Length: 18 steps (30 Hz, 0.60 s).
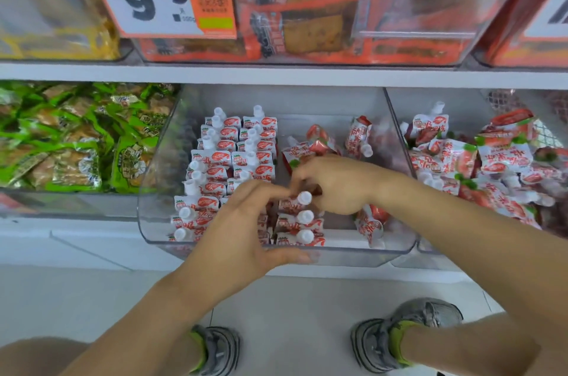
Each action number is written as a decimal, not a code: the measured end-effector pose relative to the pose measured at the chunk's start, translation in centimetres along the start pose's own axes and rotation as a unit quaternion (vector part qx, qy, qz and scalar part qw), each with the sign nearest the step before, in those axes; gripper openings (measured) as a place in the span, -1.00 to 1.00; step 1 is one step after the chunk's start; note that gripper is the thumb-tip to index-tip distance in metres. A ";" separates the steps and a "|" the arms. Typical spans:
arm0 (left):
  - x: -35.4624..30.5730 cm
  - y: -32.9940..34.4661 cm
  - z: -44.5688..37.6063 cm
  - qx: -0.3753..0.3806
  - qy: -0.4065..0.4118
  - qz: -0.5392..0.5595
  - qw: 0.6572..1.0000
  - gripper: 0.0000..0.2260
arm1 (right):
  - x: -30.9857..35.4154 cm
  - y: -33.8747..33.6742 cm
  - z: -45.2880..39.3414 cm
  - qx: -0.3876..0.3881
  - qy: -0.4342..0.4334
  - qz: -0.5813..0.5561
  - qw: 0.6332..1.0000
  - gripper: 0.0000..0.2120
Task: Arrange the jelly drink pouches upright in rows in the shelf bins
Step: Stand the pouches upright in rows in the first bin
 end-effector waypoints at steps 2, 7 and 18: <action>0.4 -0.7 -0.2 -0.013 -0.017 -0.002 1.000 -0.29 | -0.3 0.4 0.2 0.028 -0.002 -0.036 0.999 -0.62; -0.4 1.0 -1.0 0.075 0.002 -0.055 0.996 -0.33 | 0.4 1.5 1.7 0.102 -0.040 -0.131 0.985 -0.55; -0.5 1.8 -2.9 0.098 0.042 -0.080 0.991 -0.65 | -6.4 -4.4 0.9 0.025 0.102 0.168 0.980 -0.39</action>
Point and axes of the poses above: each hand's wrist, its own z-axis away from the middle knuckle, its own y-axis out of the palm, x = y × z, the point moved 9 cm from there along -z, towards the middle knuckle, and after that the axes turned 9 degrees about z, right-handed, at the moved point
